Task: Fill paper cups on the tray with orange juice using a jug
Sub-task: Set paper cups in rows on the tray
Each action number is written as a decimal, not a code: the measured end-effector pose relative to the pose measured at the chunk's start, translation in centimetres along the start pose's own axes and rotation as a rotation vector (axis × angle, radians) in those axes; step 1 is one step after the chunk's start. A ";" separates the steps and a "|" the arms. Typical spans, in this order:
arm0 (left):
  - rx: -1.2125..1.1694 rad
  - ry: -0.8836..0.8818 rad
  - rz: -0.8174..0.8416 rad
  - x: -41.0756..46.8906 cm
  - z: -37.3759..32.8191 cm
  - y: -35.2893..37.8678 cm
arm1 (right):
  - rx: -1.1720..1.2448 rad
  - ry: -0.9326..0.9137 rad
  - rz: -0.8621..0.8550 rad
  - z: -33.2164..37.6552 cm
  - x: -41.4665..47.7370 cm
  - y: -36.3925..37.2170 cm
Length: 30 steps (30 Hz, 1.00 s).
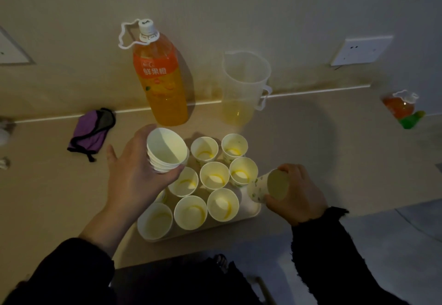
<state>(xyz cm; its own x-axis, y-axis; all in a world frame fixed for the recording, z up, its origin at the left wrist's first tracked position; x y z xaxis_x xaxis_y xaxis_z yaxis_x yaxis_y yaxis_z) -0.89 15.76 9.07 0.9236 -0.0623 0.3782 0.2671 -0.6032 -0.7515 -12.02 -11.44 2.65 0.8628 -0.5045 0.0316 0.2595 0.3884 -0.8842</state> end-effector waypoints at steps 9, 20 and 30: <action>0.015 -0.002 -0.009 0.1 0.2 0.3 | -0.113 -0.011 0.214 0.2 -0.4 4.6; 0.037 -0.022 -0.010 0.3 1.4 0.0 | -0.124 -0.035 0.297 0.6 0.0 7.2; 0.026 -0.013 -0.014 0.2 1.7 0.1 | -0.086 -0.005 0.360 0.5 -0.2 7.2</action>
<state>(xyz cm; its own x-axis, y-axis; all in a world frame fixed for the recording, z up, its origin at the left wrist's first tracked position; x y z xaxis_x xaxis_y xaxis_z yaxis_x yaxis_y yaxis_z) -0.25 17.02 8.18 0.9232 -0.0440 0.3817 0.2867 -0.5827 -0.7604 -10.10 -8.14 -3.51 0.8943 -0.3436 -0.2865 -0.0984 0.4737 -0.8752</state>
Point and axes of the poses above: each hand's wrist, its own x-axis towards the middle knuckle, its own y-axis out of the palm, z = x × y, the point moved 5 cm from there along x, towards the middle knuckle, and after that the axes turned 14 degrees about -z, right-handed, at the moved point
